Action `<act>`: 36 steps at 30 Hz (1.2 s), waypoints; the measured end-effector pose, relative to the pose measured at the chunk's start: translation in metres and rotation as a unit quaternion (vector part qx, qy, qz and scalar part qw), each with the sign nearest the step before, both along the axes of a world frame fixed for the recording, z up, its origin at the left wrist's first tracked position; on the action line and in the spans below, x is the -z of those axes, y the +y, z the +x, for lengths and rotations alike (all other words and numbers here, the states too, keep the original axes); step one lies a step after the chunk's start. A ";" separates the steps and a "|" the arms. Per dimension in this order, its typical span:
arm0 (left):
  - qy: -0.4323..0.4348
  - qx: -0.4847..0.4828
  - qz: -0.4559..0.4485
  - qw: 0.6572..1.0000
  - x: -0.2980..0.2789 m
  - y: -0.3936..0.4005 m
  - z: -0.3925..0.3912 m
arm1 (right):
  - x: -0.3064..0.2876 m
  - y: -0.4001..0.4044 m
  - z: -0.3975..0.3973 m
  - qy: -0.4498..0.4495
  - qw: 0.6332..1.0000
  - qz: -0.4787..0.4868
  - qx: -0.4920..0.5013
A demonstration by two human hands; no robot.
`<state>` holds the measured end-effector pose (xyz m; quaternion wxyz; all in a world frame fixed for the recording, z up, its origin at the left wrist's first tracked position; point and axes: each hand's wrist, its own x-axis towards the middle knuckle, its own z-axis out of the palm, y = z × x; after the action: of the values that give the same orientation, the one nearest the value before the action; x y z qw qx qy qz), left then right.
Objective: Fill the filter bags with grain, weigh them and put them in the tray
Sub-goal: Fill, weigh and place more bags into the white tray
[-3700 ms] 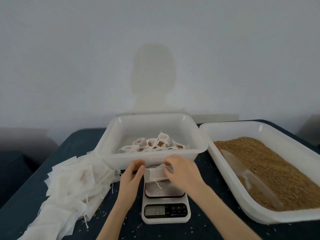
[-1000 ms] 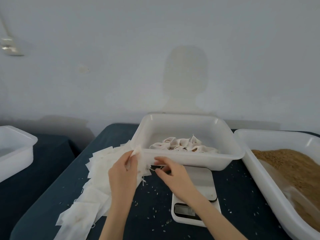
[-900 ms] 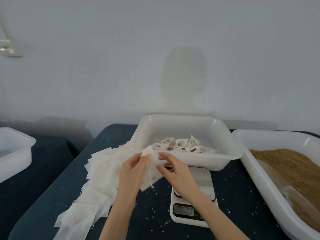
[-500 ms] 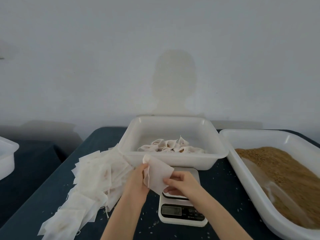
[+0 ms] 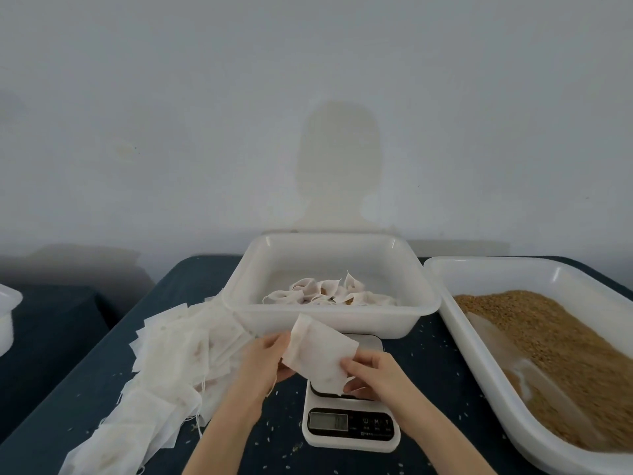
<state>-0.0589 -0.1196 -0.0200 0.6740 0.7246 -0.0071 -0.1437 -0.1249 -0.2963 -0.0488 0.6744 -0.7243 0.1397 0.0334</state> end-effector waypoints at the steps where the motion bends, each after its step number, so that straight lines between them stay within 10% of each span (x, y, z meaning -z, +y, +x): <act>1: -0.046 0.014 0.047 0.998 0.000 0.001 0.001 | 0.001 -0.001 0.000 0.000 1.000 -0.003 0.000; 7: -0.217 0.003 0.222 0.951 -0.006 -0.004 0.006 | 0.002 -0.001 0.000 -0.023 0.998 -0.046 0.034; 12: -0.276 0.021 0.256 0.926 -0.019 -0.020 0.006 | -0.019 0.005 0.004 -0.153 0.913 -0.317 0.204; 26: -0.132 0.095 0.056 0.985 -0.027 -0.045 -0.004 | -0.031 0.005 0.029 -0.124 0.987 -0.066 0.079; 33: -0.125 0.052 0.062 0.989 -0.023 -0.041 -0.001 | -0.033 -0.003 0.025 -0.108 0.983 -0.139 0.046; 36: -0.237 0.013 0.222 0.946 -0.020 -0.041 0.000 | -0.035 -0.005 0.019 -0.123 0.943 -0.297 0.092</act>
<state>-0.0589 -0.1609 -0.0004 0.4732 0.8688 -0.1438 0.0251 -0.1054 -0.3012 -0.0135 0.4409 -0.8741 0.1251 -0.1610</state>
